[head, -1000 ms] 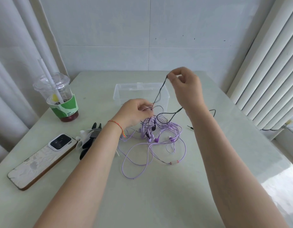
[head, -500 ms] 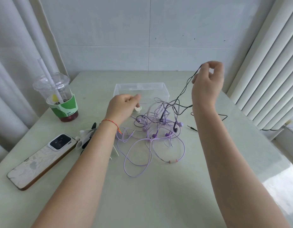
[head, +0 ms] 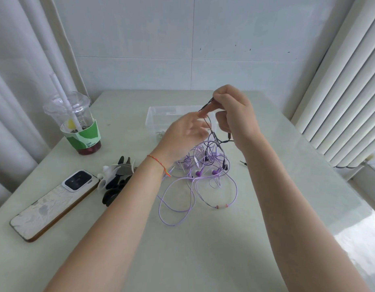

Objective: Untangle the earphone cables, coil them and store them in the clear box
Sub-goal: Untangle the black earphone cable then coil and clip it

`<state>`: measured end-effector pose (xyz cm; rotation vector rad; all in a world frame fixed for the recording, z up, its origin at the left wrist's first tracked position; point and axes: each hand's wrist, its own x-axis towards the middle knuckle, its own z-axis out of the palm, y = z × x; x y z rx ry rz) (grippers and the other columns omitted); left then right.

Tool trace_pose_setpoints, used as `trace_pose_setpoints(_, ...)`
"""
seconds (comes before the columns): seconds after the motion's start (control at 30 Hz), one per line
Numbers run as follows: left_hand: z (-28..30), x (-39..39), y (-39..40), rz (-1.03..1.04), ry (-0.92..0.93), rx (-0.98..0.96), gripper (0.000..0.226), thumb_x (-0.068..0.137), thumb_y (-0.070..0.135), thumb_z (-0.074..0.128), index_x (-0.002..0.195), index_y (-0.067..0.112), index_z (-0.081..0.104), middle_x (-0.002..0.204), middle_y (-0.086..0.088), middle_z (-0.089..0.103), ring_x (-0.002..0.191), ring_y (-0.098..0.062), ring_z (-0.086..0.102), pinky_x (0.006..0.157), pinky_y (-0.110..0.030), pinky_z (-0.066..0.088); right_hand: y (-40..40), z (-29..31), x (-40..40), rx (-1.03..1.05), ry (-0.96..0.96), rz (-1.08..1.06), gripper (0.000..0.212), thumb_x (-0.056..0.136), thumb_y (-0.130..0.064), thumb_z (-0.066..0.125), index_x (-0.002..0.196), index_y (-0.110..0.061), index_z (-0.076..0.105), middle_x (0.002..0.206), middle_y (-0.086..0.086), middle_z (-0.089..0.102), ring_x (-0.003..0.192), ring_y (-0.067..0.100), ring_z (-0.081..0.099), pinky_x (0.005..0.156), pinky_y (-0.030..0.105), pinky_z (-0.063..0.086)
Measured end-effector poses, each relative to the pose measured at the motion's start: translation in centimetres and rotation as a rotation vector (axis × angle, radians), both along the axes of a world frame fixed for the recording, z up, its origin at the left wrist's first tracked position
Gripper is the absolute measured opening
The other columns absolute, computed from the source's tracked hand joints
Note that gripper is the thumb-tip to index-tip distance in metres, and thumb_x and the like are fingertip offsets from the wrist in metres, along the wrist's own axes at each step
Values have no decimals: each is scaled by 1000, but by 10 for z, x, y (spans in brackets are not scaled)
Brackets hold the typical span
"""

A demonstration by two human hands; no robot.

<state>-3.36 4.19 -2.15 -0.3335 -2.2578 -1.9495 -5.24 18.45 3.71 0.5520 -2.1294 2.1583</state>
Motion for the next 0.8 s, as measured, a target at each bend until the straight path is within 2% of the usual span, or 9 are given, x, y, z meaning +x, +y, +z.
trace_pose_setpoints(0.07, -2, 1, 2, 1, -35, -42, 26, 87, -2, 65, 109, 12, 61, 98, -11, 67, 91, -15, 63, 86, -23, 52, 0, 0, 1, -3, -6, 50, 18, 92, -7, 40, 76, -15, 40, 81, 22, 72, 40, 16, 15, 41, 21, 15)
trace_pose_setpoints(0.2, -6, -2, -8, 19, -110, -179, 8, 87, 10, 69, 89, 18, 70, 78, 3, 68, 67, -6, 59, 71, -18, 48, 3, 0, -2, -38, -12, 24, 18, 94, -9, 40, 77, -16, 40, 81, 19, 72, 40, 16, 14, 41, 22, 14)
trace_pose_setpoints(0.27, -6, -3, -14, 57, -117, -190, 7, 87, 13, 69, 83, 19, 70, 68, 10, 67, 61, -1, 58, 69, -16, 46, 5, -2, -6, -53, -13, -45, 16, 94, -10, 41, 79, -15, 42, 75, 17, 72, 40, 17, 17, 40, 23, 15)
trace_pose_setpoints(0.33, -4, -4, -22, 108, -101, -165, 11, 88, 11, 68, 79, 18, 68, 64, 9, 65, 59, -4, 58, 68, -16, 47, 10, -5, -13, -39, -15, -167, 11, 91, -11, 46, 82, -12, 50, 62, 10, 67, 39, 17, 23, 39, 21, 19)
trace_pose_setpoints(0.4, -1, -4, -31, 157, -106, -72, 12, 89, 9, 65, 79, 14, 66, 62, 2, 62, 56, -9, 57, 65, -20, 48, 18, -7, -22, 73, -1, -307, 10, 86, -15, 53, 81, -11, 61, 52, 0, 58, 40, 13, 33, 42, 21, 26)
trace_pose_setpoints(0.5, 4, -4, -44, 222, -133, 41, 16, 92, 6, 58, 78, 12, 63, 59, -3, 51, 49, -11, 50, 54, -20, 48, 32, -13, -32, 423, 51, -358, 10, 82, -24, 66, 78, -17, 71, 44, -13, 49, 39, 2, 39, 45, 19, 30)
trace_pose_setpoints(0.6, 7, -5, -50, 309, -173, 137, 19, 93, 10, 54, 74, 13, 59, 55, 2, 42, 47, -11, 44, 57, -27, 50, 39, -17, -34, 709, 60, -257, 22, 83, -38, 71, 80, -17, 71, 55, -8, 49, 46, 8, 41, 46, 23, 31)
trace_pose_setpoints(0.67, 8, -7, -53, 374, -206, 251, 21, 91, 9, 50, 71, 11, 54, 53, 0, 39, 44, -12, 44, 53, -31, 55, 44, -18, -33, 811, 35, -230, 26, 82, -42, 72, 79, -16, 68, 57, -3, 47, 48, 13, 41, 48, 25, 31)
trace_pose_setpoints(0.8, 6, -8, -62, 436, -244, 194, 20, 89, 13, 50, 69, 14, 55, 59, -1, 48, 51, -13, 48, 41, -20, 44, 60, -22, -40, 904, -17, -254, 25, 87, -37, 65, 79, -14, 71, 53, -2, 43, 45, 17, 39, 48, 27, 31)
